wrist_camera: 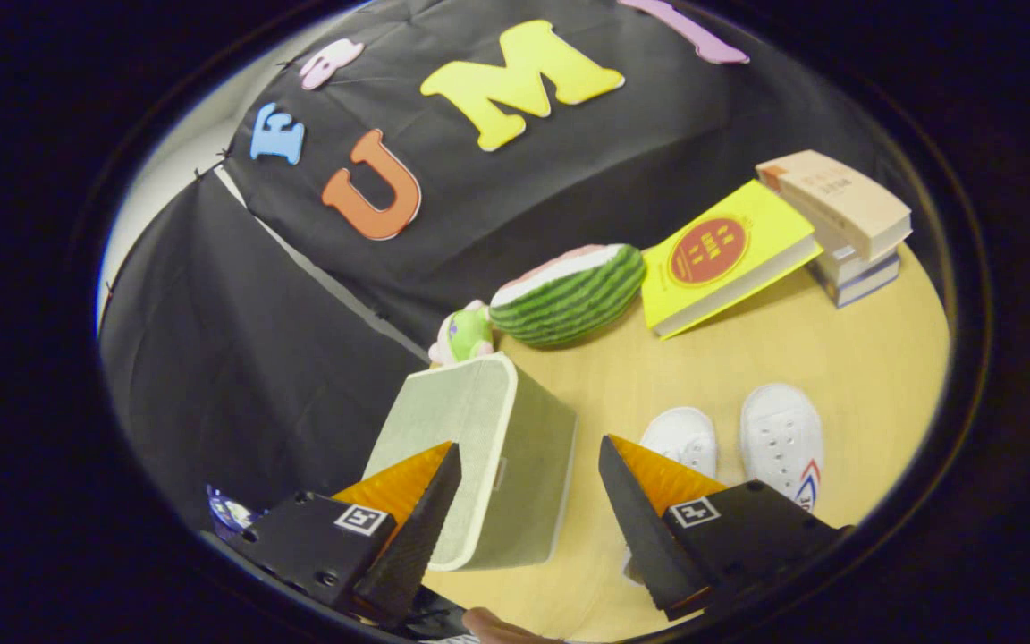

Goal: Open the storage box then place both shoes into the box .Put the left shoe in first, then the right shoe, with the right side of both shoes facing outward in a uniform manner.

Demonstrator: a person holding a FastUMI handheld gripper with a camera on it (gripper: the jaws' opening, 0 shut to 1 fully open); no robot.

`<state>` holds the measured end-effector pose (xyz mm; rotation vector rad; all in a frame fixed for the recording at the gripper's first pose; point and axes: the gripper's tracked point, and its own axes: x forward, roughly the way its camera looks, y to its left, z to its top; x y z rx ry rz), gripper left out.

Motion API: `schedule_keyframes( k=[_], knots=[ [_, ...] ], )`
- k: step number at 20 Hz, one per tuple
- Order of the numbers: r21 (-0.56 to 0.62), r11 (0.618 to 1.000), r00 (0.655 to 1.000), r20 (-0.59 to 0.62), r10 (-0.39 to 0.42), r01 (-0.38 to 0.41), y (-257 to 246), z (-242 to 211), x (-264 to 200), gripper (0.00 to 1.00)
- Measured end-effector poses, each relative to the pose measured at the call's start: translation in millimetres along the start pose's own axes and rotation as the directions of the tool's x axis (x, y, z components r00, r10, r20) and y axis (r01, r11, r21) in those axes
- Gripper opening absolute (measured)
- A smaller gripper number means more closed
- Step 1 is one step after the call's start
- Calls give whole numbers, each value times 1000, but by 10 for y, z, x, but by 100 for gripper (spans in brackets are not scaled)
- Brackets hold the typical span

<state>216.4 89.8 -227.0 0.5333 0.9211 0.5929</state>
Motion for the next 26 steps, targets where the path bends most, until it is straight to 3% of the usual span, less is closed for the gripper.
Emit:
schedule_keyframes(
  k=[4, 7, 10, 12, 14, 15, 17, 19, 26],
  knots=[
    [158, 974, 972, -144, 187, -164, 29, -40, 451, 96],
    [269, 919, 907, -229, 353, -290, 144, -122, 588, 92],
    [369, 862, 841, -283, 461, -348, 244, -266, 639, 84],
    [420, 829, 807, -297, 510, -369, 331, -338, 632, 68],
    [413, 826, 806, -287, 518, -384, 359, -338, 639, 22],
    [394, 829, 804, -286, 522, -398, 372, -337, 621, 11],
    [362, 840, 815, -274, 511, -406, 467, -274, 509, 5],
    [342, 833, 804, -269, 530, -434, 637, -259, 373, 5],
    [226, 867, 836, -245, 491, -443, 1271, -166, 167, 5]
  ],
)
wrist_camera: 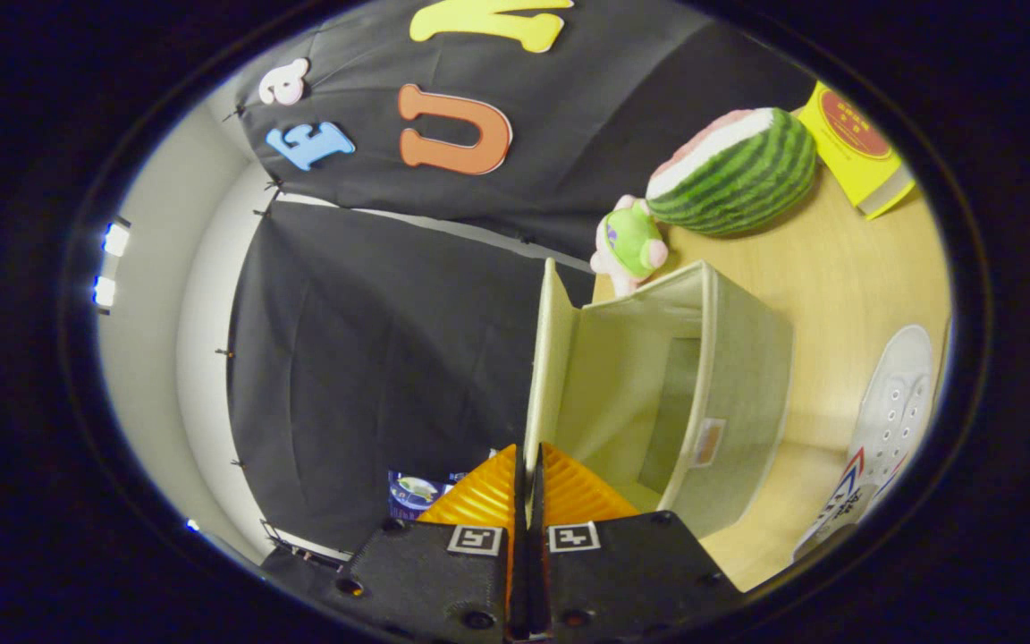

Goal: Open the storage box then place both shoes into the box .Put the left shoe in first, then the right shoe, with the right side of both shoes facing outward in a uniform manner.

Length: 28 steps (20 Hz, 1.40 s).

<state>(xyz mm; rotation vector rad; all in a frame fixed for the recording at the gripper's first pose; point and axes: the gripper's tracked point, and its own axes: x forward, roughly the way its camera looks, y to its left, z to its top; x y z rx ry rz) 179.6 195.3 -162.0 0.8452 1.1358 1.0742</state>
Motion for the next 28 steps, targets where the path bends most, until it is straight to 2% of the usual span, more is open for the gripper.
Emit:
schedule_keyframes(
  k=[5, 10, 16, 18, 20, 22, 25, 26, 28],
  knots=[
    [-7, 999, 999, 35, -35, 35, 415, 67, 230, 5],
    [7, 999, 996, 72, -54, 54, 815, 139, 667, 6],
    [-57, 998, 995, 92, -27, 32, 1072, 71, 1257, 7],
    [-92, 994, 994, 103, -47, 56, 1067, 82, 1421, 9],
    [-169, 978, 989, 102, -109, 125, 990, 39, 1550, 21],
    [-176, 974, 987, 101, -128, 145, 983, -39, 1637, 48],
    [-123, 973, 980, 78, -186, 194, 792, -150, 1700, 88],
    [-117, 969, 975, 70, -212, 219, 717, -197, 1609, 100],
    [-133, 959, 968, 68, -242, 249, 616, -231, 1483, 100]
  ],
)
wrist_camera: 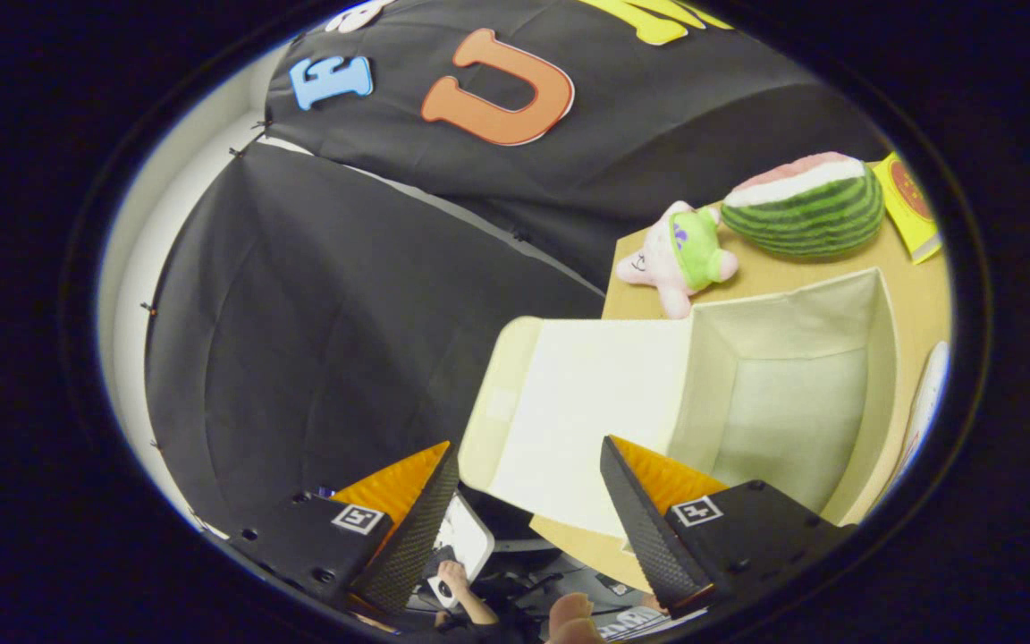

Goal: Open the storage box then place both shoes into the box .Put the left shoe in first, then the right shoe, with the right side of both shoes facing outward in a uniform manner.

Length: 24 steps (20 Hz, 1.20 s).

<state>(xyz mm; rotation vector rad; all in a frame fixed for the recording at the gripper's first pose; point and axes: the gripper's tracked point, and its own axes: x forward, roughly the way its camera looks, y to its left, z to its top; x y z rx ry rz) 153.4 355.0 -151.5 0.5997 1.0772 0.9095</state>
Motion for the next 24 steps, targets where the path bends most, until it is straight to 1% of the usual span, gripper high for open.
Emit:
schedule_keyframes(
  k=[5, 8, 10, 13, 16, 21, 24],
  knots=[
    [-38, 994, 994, 12, -106, 107, -432, -86, -419, 100],
    [-32, 989, 989, 3, -147, 147, -681, -179, -633, 100],
    [-29, 982, 982, -1, -188, 188, -896, -211, -800, 100],
    [-48, 961, 962, 6, -272, 272, -1273, -236, -1082, 100],
    [-76, 922, 924, -15, -382, 379, -1698, -286, -1331, 100],
    [-38, 871, 870, -46, -491, 489, -2273, -335, -1697, 100],
    [-27, 812, 809, -78, -583, 582, -2694, -422, -1884, 100]
  ],
)
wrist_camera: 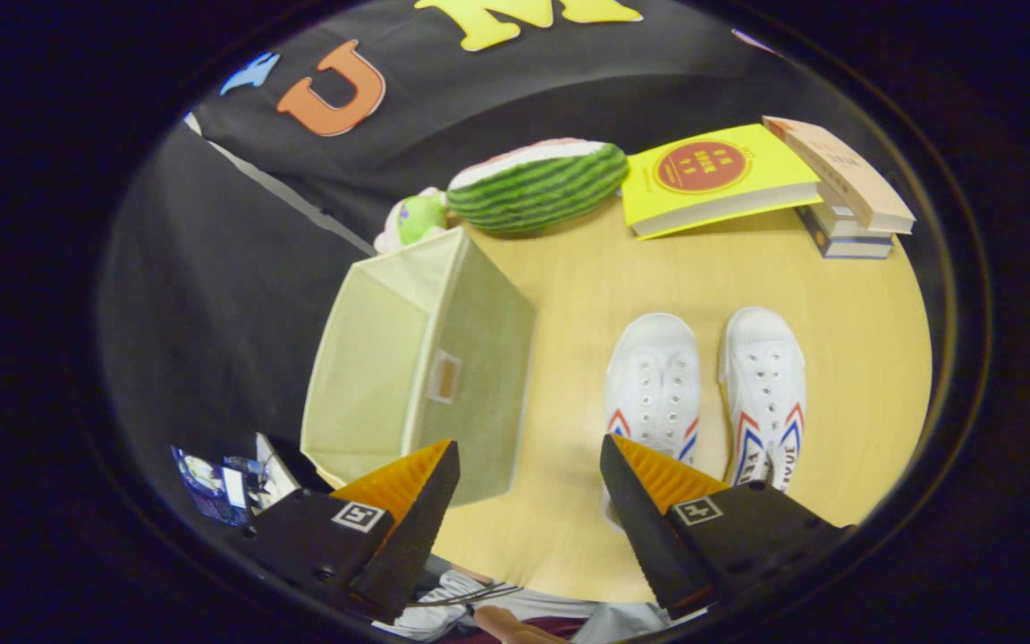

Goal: Open the storage box then place both shoes into the box .Put the left shoe in first, then the right shoe, with the right side of both shoes facing outward in a uniform manner.

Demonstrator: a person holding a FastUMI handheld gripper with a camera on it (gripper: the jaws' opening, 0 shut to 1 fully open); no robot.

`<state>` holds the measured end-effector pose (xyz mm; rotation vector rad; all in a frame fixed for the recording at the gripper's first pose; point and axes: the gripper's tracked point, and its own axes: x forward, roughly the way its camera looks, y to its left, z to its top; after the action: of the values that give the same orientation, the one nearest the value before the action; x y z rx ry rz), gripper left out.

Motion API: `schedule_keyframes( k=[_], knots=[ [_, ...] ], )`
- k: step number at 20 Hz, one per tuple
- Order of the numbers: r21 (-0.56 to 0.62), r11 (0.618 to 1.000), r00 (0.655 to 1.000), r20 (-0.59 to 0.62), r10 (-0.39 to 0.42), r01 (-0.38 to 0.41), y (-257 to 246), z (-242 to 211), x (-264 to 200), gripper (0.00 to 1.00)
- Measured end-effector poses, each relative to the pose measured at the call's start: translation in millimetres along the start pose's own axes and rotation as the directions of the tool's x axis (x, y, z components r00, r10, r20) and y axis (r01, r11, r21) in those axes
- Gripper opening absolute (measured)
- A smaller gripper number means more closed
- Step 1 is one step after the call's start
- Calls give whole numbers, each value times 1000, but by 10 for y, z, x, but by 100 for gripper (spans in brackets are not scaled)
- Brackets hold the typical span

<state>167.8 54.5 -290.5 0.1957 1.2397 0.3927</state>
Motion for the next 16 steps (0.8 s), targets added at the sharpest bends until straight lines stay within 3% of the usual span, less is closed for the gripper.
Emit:
schedule_keyframes(
  k=[5, 13, 16],
  knots=[
    [22, 991, 988, -89, -129, 132, -557, -158, 159, 100],
    [109, 967, 953, -225, -203, 232, -1080, -344, 445, 99],
    [97, 969, 938, -289, -191, 227, -1091, -470, 565, 90]
  ],
)
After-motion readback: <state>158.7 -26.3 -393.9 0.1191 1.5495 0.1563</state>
